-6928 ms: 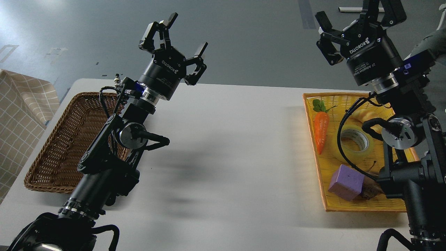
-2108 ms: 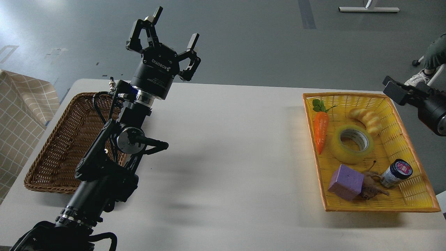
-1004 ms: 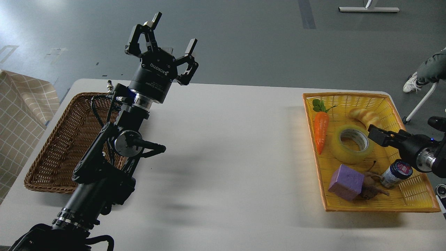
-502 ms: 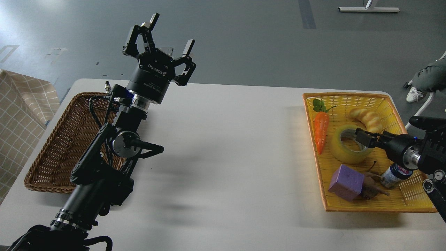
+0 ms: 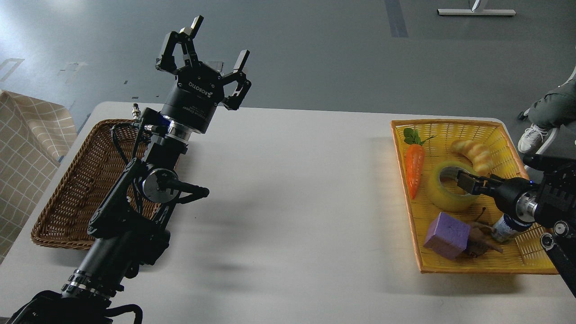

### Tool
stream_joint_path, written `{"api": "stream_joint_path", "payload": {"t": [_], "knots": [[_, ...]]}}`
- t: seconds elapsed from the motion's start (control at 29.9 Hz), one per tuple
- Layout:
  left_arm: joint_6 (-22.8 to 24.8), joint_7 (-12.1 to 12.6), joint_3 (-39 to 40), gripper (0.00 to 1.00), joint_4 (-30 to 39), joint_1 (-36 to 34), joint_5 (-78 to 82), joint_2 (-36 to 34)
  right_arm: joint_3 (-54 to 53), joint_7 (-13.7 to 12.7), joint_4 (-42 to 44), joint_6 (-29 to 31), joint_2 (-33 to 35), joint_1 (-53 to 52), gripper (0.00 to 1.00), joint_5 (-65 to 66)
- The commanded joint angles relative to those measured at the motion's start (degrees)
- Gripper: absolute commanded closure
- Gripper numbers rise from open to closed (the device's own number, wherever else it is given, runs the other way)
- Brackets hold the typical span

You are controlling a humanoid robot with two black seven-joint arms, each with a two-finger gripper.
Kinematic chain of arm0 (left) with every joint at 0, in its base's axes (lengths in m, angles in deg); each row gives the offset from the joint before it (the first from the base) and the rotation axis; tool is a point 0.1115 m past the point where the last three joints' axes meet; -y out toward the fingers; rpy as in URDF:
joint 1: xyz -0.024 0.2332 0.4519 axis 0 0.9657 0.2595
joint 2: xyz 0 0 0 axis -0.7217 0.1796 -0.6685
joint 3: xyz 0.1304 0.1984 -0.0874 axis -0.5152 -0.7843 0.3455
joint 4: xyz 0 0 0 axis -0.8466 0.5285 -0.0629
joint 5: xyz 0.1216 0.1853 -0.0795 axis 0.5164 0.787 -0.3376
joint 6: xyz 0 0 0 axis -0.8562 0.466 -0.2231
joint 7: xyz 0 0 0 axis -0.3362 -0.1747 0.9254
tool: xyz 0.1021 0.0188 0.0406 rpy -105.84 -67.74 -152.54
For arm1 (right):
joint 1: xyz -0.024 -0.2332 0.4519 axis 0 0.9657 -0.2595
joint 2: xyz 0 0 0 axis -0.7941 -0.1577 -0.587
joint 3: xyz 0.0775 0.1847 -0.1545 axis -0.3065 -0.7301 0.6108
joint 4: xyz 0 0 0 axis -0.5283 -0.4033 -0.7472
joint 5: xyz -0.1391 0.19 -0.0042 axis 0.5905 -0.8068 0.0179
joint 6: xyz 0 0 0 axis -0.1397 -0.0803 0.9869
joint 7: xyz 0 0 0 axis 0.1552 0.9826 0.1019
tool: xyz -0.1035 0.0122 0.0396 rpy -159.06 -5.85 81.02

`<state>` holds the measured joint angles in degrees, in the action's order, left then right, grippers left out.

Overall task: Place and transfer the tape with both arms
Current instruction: 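Grasp the yellow tape roll with the right gripper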

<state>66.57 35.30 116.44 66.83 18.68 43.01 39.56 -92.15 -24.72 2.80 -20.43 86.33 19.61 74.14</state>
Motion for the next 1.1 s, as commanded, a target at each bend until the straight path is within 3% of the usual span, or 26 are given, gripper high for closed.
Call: {"api": "stream_joint_path", "payload": {"t": [0.0, 0.4, 0.57, 0.74, 0.94, 1.07], "knots": [[0.00, 0.00, 0.03, 0.02, -0.08, -0.01, -0.08, -0.29, -0.01, 0.01, 1.60, -0.21, -1.20, -0.02, 0.21, 0.00], [0.00, 0.00, 0.03, 0.02, -0.08, 0.08, -0.08, -0.21, 0.07, -0.08, 4.59, -2.41, -2.00, -0.28, 0.34, 0.00], [0.00, 0.00, 0.03, 0.02, -0.26, -0.01, 0.00, -0.21, 0.07, -0.26, 4.68, -2.41, -1.91, -0.19, 0.56, 0.00], [0.00, 0.00, -0.06, 0.02, -0.26, -0.10, 0.00, -0.21, 0.07, -0.35, 4.59, -2.32, -1.91, -0.28, 0.72, 0.00], [0.00, 0.00, -0.06, 0.02, -0.26, 0.07, 0.00, -0.21, 0.07, -0.43, 4.50, -2.15, -1.82, -0.28, 0.85, 0.00], [0.00, 0.00, -0.06, 0.02, -0.26, 0.08, 0.00, -0.12, -0.01, -0.43, 4.50, -2.06, -1.56, -0.28, 0.89, 0.00]]}}
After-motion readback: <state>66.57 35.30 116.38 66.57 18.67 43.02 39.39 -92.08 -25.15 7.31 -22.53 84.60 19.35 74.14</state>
